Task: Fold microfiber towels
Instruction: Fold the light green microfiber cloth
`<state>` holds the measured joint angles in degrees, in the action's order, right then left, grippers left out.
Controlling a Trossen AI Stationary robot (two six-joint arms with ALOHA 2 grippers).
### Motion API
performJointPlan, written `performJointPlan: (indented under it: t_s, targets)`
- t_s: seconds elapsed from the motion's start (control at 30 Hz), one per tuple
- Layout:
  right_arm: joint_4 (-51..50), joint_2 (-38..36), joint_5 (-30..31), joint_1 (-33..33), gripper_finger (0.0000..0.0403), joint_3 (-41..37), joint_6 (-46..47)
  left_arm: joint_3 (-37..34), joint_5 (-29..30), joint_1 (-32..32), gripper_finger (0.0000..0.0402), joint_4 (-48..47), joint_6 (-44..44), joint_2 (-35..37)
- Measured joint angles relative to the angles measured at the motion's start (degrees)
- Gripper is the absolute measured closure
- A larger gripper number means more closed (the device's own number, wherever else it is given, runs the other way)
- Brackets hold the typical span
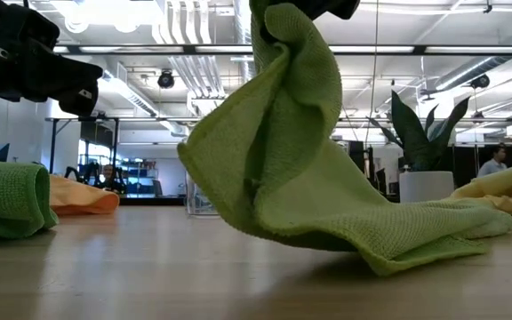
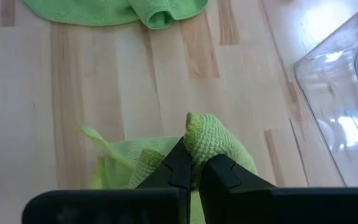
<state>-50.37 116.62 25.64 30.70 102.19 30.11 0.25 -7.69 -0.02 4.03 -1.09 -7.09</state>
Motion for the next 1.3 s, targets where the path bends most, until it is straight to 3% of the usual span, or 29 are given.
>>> performJointPlan:
  t_s: [0.83, 1.3]
  targets:
    - [3.7, 0.0, -0.1, -0.8, 0.0394, 0.0, -6.2, 0.0, 0.0, 0.0, 0.0402, 0.0, 0.0, 0.0]
    - [7.4, 0.0, -1.2, -1.6, 0.0394, 0.0, -2.4, 0.0, 0.0, 0.0, 0.0402, 0.0, 0.0, 0.0]
